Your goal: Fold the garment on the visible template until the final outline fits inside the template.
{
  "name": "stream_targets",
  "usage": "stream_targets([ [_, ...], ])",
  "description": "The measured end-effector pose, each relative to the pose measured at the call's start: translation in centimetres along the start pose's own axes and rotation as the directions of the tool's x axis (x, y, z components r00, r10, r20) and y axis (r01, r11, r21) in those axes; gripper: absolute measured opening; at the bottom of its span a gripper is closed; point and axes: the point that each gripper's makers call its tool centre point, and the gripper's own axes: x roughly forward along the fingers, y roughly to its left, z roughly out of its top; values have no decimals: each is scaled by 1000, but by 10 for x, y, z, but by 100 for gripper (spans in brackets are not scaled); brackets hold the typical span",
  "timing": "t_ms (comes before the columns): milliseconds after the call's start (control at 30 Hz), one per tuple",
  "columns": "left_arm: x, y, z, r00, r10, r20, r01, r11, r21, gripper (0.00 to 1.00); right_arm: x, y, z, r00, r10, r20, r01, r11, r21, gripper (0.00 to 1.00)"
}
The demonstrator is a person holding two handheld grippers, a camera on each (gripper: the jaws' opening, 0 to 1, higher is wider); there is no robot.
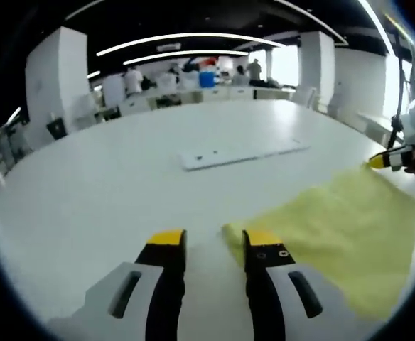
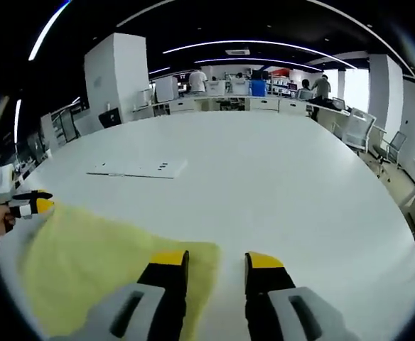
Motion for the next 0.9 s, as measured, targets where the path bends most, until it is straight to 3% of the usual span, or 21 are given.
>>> stream_targets([
  [233,-12,-1,2,1000,-19,-1,19,999,-34,40,-9,8,1,1000,24,-13,-24,1000,17,38],
  [367,-22,-4,9,1000,-29,12,29,1000,-8,48,-18,15,2,999,44,-19,-43,999,23,44],
  [533,-36,-9,14,998,-53,25,53,999,4,57,-31,26,3,996,79,-28,-78,996,34,58],
  [733,-57,-19,19,994,-100,36,100,995,-6,68,-52,38,6,994,107,-26,-107,994,-6,69],
  [900,-72,-28,19,989,-140,43,140,990,12,75,-68,49,6,989,144,-25,-144,989,-27,74],
])
